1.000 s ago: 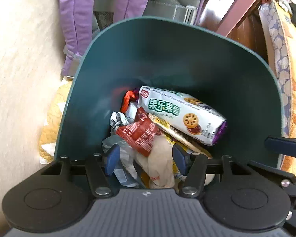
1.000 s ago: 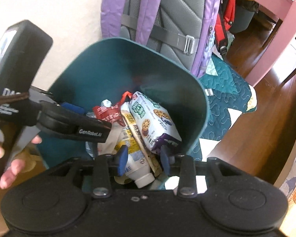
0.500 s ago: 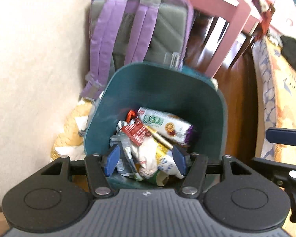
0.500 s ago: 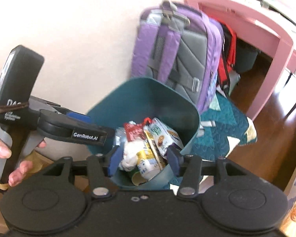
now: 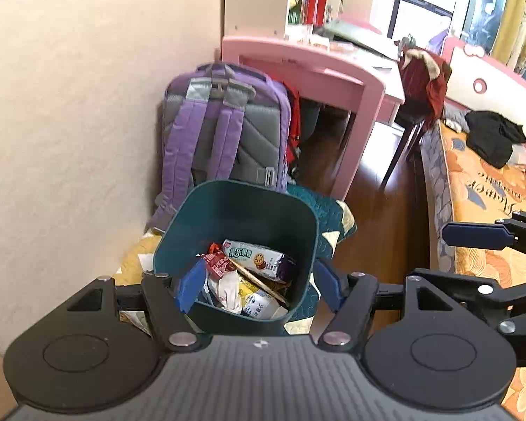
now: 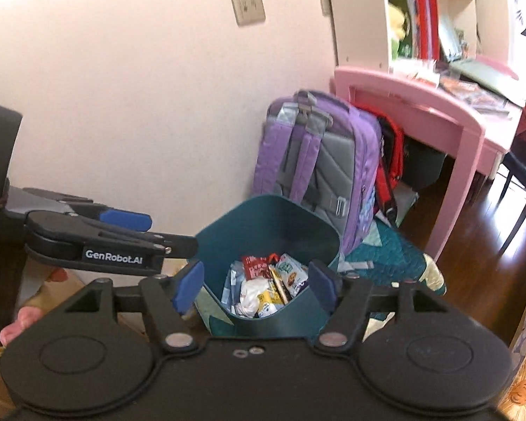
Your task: Collect trash
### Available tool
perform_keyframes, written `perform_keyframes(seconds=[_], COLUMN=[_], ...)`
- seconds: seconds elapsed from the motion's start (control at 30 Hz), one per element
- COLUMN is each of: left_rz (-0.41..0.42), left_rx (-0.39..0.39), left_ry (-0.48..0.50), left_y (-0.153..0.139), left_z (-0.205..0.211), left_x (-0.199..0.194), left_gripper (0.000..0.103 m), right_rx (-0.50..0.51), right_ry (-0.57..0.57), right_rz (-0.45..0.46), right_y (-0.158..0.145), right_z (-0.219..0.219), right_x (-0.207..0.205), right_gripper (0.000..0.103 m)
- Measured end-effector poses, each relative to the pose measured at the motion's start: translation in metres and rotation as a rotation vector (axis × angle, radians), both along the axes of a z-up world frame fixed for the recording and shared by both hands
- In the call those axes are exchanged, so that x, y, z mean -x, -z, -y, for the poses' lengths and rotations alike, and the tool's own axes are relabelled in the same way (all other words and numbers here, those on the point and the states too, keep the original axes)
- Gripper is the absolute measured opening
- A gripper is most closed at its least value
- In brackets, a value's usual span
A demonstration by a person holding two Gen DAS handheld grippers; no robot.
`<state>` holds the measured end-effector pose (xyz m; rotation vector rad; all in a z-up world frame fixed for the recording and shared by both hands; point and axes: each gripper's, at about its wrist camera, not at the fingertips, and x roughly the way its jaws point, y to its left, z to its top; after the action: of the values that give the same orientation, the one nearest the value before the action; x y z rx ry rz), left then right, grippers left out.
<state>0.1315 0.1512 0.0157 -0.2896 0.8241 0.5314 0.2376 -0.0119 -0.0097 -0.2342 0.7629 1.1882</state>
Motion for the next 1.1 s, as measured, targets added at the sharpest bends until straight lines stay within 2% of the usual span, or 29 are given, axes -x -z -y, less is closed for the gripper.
perform_keyframes(seconds=[0.07, 0.13, 0.27, 0.63, 0.87, 1.1], left_rz=[0.017, 0.036, 0.065, 0.114, 0.103, 0.092], left_rx=[-0.016, -0.034, -0.068, -0.051, -0.018, -0.018], left_ry=[-0.007, -0.009, -0.011, 0.001, 0.039, 0.054], left_y=[-0.008, -0.015, -0.028, -0.042, -0.042, -0.041], left_z=[0.01, 0.021, 0.04, 0.046, 0.021, -0.005], left_x=[0.009, 0.017, 0.032, 0.059, 0.065, 0.071], left_gripper=[0.068, 0.072, 0.074, 0.083, 0.083, 0.084], right_rx=[-0.026, -0.05, -0.081, -0.11, -0.128, -0.125], right_ry=[0.003, 0.005, 0.013, 0.058, 0.142, 0.197], right_rz=[0.008, 0.018, 0.027, 0.065, 0.046, 0.029], right_y=[-0.008, -0.016, -0.027, -0.047, -0.049, -0.048], right_z=[0.013, 0.026, 0.045, 0.071, 0.065, 0.046], right_x=[0.006, 0.012, 0.025, 0.052, 0.058, 0.066], right_gripper=[0.073, 0.076, 0.081, 0.102, 0.103, 0.103])
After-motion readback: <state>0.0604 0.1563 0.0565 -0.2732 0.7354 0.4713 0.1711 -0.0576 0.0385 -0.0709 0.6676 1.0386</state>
